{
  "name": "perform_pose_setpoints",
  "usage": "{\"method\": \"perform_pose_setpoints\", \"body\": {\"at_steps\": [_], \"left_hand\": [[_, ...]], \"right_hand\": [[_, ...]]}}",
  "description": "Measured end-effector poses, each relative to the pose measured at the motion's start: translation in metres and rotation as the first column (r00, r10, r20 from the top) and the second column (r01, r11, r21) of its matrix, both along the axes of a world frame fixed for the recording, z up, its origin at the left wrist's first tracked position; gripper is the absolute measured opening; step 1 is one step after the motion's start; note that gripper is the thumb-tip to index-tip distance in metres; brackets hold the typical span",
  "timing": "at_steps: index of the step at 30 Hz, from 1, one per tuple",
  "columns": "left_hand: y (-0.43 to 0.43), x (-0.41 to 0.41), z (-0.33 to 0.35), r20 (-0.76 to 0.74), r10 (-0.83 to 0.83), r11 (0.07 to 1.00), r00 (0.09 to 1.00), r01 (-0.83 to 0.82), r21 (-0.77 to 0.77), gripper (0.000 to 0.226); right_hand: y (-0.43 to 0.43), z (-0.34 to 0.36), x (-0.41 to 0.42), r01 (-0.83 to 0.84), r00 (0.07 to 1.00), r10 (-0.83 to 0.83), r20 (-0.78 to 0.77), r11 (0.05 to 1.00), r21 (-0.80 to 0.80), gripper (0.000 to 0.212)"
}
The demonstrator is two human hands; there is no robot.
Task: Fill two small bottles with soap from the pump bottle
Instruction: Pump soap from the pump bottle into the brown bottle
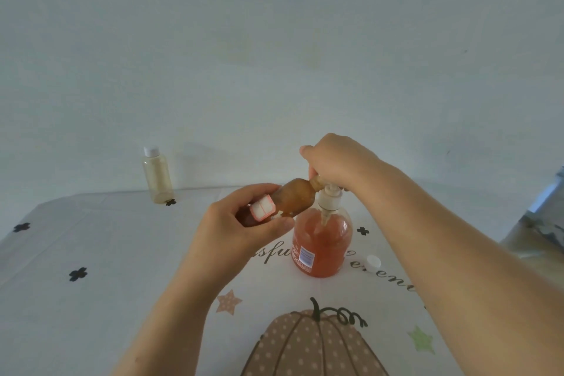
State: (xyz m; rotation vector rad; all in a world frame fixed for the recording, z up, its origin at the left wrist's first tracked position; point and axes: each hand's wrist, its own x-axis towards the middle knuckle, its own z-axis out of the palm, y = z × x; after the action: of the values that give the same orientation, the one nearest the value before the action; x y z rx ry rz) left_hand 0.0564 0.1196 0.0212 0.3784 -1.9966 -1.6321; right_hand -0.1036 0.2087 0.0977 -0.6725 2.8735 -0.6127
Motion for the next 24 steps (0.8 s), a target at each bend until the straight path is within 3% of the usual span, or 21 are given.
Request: {"method": "perform_pose_setpoints", "body": {"at_steps": [11,24], "left_hand": [[0.000,-0.001,0.000,-0.007,0.009,1.000,1.000,-0.009,-0.001,0.035],[0.000,0.000,-0.001,-0.001,0.000,1.000,1.000,0.000,0.003,0.035]], "right_hand": [[0.000,-0.014,-0.008,-0.012,1.000,0.011,-0.022,0.999,-0.049,0.056],[0.001,-0.006,-0.004,-0.009,0.999,0.010,-0.046,1.000,0.016,0.052]]}}
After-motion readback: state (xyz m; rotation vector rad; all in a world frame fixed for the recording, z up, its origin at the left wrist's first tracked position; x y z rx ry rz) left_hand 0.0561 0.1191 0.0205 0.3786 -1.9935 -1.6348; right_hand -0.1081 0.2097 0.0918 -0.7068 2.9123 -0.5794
